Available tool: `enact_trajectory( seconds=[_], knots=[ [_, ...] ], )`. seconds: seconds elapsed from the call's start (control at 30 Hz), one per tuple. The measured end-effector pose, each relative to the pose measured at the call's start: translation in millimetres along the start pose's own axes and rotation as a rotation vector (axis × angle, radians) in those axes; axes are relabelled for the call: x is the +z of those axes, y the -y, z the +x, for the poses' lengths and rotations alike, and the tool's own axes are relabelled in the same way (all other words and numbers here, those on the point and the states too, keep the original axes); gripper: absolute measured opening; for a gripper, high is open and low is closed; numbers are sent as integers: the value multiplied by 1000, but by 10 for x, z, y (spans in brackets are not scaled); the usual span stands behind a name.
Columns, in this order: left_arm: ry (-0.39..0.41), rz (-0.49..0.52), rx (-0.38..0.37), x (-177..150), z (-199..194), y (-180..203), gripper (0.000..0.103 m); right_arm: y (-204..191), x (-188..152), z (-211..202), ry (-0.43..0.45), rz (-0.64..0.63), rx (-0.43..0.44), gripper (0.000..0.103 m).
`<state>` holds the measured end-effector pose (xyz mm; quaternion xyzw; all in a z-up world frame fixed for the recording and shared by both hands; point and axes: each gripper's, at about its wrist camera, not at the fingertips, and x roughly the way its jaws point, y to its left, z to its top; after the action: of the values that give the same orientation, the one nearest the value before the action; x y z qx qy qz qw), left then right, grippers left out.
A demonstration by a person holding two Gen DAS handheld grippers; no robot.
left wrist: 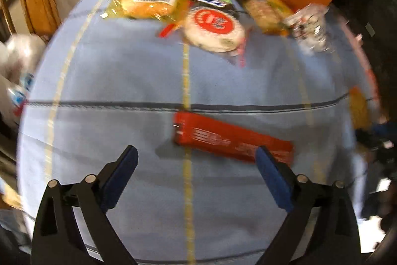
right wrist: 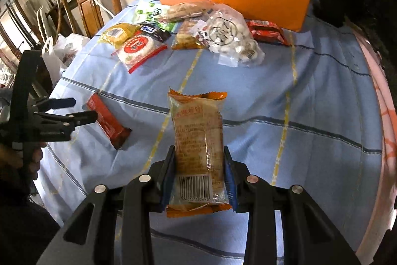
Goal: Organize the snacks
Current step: 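Grasp the red bar with the left tool while the right tool holds the bread pack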
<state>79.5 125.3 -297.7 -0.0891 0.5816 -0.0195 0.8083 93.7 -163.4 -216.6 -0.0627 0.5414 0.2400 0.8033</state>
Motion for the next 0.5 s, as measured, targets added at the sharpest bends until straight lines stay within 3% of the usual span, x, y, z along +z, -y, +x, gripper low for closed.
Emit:
enact_trajectory(
  seconds=[0.17, 0.27, 0.37, 0.4, 0.47, 0.5],
  knots=[
    [11, -22, -43, -16, 32, 230, 94, -85, 40, 52, -16, -21, 5, 36],
    [15, -97, 9, 104, 184, 320, 99, -107, 12, 74, -30, -25, 1, 36],
    [14, -79, 70, 105, 230, 408, 96, -98, -31, 62, -38, -29, -7, 36],
    [21, -74, 68, 71, 195, 391, 90, -83, -39, 53, -36, -27, -10, 36],
    [37, -54, 97, 26, 131, 343, 53, -26, -50, 21, -26, -7, -19, 36],
    [36, -40, 94, 14, 88, 266, 44, -3, -54, 13, -22, 1, -21, 36]
  ],
)
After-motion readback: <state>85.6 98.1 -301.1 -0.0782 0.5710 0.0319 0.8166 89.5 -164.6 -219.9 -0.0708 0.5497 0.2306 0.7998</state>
